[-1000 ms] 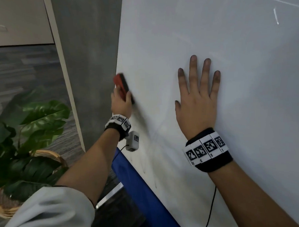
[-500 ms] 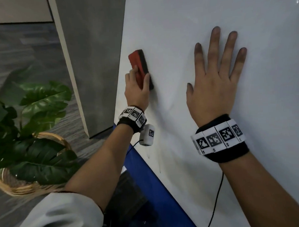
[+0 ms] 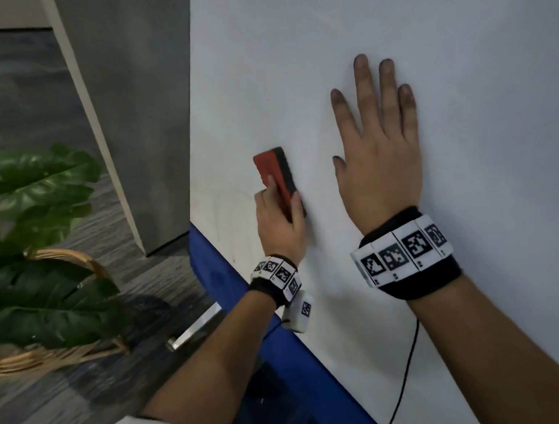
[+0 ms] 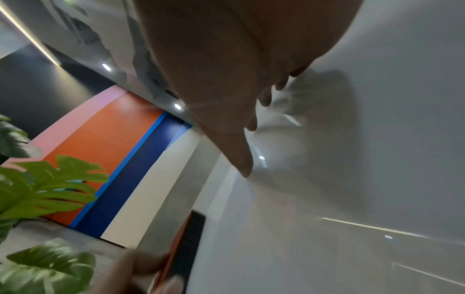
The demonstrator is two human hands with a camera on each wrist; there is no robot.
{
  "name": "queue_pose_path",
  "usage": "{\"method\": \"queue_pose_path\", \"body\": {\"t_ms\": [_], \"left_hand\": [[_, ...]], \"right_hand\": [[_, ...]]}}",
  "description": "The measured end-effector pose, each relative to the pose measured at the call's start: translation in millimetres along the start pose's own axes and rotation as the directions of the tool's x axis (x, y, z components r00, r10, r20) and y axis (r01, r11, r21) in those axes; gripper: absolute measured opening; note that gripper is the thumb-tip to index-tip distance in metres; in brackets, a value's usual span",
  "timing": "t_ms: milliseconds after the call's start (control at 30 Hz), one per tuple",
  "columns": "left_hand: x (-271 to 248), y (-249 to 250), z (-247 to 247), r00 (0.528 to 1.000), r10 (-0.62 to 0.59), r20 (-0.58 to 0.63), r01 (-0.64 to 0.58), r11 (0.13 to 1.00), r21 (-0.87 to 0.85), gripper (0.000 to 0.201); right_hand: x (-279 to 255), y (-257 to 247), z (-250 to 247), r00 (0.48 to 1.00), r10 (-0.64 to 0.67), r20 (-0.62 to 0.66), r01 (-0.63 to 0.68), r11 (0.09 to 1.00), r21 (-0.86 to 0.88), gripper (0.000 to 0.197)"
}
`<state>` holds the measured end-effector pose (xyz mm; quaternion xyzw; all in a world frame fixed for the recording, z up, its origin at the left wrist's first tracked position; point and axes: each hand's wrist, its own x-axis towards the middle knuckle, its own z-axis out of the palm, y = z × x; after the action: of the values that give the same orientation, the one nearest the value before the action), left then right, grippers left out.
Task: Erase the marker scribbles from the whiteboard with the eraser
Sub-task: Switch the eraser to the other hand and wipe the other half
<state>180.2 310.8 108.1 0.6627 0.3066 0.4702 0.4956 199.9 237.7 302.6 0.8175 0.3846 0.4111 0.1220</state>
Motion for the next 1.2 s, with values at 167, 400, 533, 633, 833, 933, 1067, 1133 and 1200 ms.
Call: {"method": "queue_pose_path", "body": {"t_ms": [167,400,533,633,833,933,1067,1133,1200], "left_hand": [[2,-42,-13,0.956,-0.292,0.009,0.290,0.954,0.074,0.061],[-24,54,-4,0.995,0.027,0.099,-0.023,0.999,-0.047,0.058],[-41,16,0,0.990,-0.061,0.128,0.065,0.998,-0.023,0.057],[-59,-40,-7,0.873,-0.474,0.117,0.474,0.880,0.036,0.051],[-81,-8,-1,0.891,-0.441,0.107,0.448,0.892,-0.057,0.048],[-90,27,8,0.939,-0.305,0.162,0.326,0.937,-0.125,0.052],[-104,-2,15,0.933,-0.322,0.158,0.347,0.923,-0.167,0.059],[-123,-33,19,0.896,-0.418,0.146,0.439,0.884,-0.161,0.058],[-147,-58,26,0.832,-0.546,0.104,0.555,0.814,-0.168,0.053]], "right_hand": [[-23,1,-1,0.999,0.019,0.046,-0.020,1.000,0.008,0.086],[-60,8,-11,0.996,0.028,0.082,-0.039,0.990,0.137,0.070],[-103,20,-12,0.986,0.055,0.159,-0.073,0.992,0.107,0.081],[-133,28,-1,0.973,0.040,0.229,-0.047,0.999,0.026,0.089],[-148,25,2,0.969,0.039,0.244,-0.039,0.999,-0.005,0.090],[-151,24,2,0.969,0.051,0.241,-0.050,0.999,-0.011,0.088],[-160,24,8,0.968,0.053,0.245,-0.051,0.999,-0.013,0.087],[-165,21,13,0.971,0.049,0.235,-0.047,0.999,-0.012,0.086],[-170,19,19,0.975,0.047,0.219,-0.042,0.999,-0.028,0.085]]}}
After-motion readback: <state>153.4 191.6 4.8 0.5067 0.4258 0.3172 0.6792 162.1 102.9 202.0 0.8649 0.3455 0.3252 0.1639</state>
